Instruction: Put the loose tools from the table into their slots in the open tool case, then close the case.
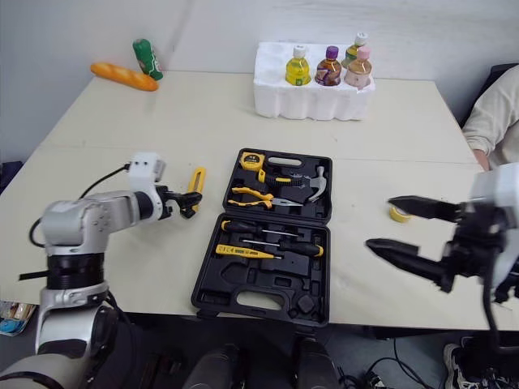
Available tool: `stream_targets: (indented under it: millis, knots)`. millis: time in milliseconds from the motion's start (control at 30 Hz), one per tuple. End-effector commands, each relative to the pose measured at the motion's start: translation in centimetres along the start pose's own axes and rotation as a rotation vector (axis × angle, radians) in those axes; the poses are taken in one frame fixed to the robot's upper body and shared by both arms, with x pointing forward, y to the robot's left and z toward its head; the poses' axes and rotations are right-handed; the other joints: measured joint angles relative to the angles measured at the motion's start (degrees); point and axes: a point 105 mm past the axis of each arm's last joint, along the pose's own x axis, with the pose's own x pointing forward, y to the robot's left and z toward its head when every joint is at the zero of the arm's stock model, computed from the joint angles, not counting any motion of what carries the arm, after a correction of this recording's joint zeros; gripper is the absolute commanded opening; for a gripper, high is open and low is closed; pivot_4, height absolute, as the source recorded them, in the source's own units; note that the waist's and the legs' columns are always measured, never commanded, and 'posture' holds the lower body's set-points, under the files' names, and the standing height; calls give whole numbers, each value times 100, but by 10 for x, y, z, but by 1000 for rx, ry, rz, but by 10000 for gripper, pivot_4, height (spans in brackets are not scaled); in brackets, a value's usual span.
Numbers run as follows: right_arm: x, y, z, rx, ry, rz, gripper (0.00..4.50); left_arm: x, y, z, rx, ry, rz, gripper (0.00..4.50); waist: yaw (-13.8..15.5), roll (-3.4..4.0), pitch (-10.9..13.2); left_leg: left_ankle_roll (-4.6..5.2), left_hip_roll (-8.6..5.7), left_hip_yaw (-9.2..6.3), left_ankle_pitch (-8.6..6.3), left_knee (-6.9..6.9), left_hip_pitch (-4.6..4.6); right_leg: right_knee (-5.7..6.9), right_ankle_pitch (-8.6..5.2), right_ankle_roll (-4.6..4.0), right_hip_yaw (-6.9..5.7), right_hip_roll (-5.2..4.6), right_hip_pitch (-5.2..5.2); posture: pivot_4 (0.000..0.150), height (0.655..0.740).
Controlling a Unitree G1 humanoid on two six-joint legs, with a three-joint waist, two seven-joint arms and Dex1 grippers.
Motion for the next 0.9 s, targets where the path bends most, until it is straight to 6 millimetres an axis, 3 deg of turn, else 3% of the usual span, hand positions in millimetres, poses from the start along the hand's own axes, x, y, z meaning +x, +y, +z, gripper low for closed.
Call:
stream_targets:
  millis: [33, 300, 400, 567, 633, 700, 767, 833, 900]
  knots:
    - [7, 8, 5, -20, -25, 21, 45000, 12, -11, 0, 48, 24, -7, 44788, 14, 0, 0, 0, 0, 0, 0, 1, 1, 0, 0, 0, 1, 0, 1, 1500, 7367]
    - [12, 10, 6, -34, -56, -5, 45000, 29, -11, -12, 34, 64, 6, 44788, 156, 4, -6, 2, -3, 1, 2, 7, 9, -14, 0, 0, 2, -5, 6, 1500, 7367]
    - [9, 2, 3, -46, -47, -49, 45000, 30, -11, -15, 31, 66, 1, 36198, 151, 4, -6, 3, -3, 1, 3, 8, 11, -10, 0, 0, 3, -7, 7, 1500, 7367]
    - [0, -3, -4, -40, -30, -99, 45000, 25, 0, -23, 22, 77, 21, 13766, 166, 4, -7, 5, -3, 0, 2, 6, 5, -3, 0, 0, 0, -7, 7, 1500, 7367]
    - [-2, -3, -4, -41, -28, -106, 45000, 18, 15, -23, 56, 64, 53, 12498, 141, 4, -7, 7, -5, 3, 2, 6, 5, -2, 0, 1, 2, -7, 9, 1500, 7367]
    - [-5, -3, -5, -38, -29, -115, 45000, 9, 33, -16, 95, 29, 80, 12498, 70, 5, -8, 7, -3, 8, 2, 5, 10, -2, 0, 1, 5, -5, 8, 1500, 7367]
    - [-7, -3, -6, -30, -28, -121, 45000, -3, 40, 8, 196, -65, 41, 12498, -19, 4, -8, 3, 0, 9, 4, 4, 14, -11, 0, -1, 6, -4, 6, 1500, 7367]
    - [-9, -3, -9, -23, -21, -124, 45000, -12, 30, 30, 340, -136, -51, 12498, -55, -5, -3, -9, 6, 9, 10, -1, 18, -1, -3, -7, 6, 0, 1, 1500, 7367]
    - [-11, -2, -12, -10, -8, -123, 45000, -23, 1, 42, 454, -160, -243, 12498, -20, -5, -2, -18, 8, 5, 14, -4, 13, 4, -5, -15, 4, 1, -8, 1500, 7367]
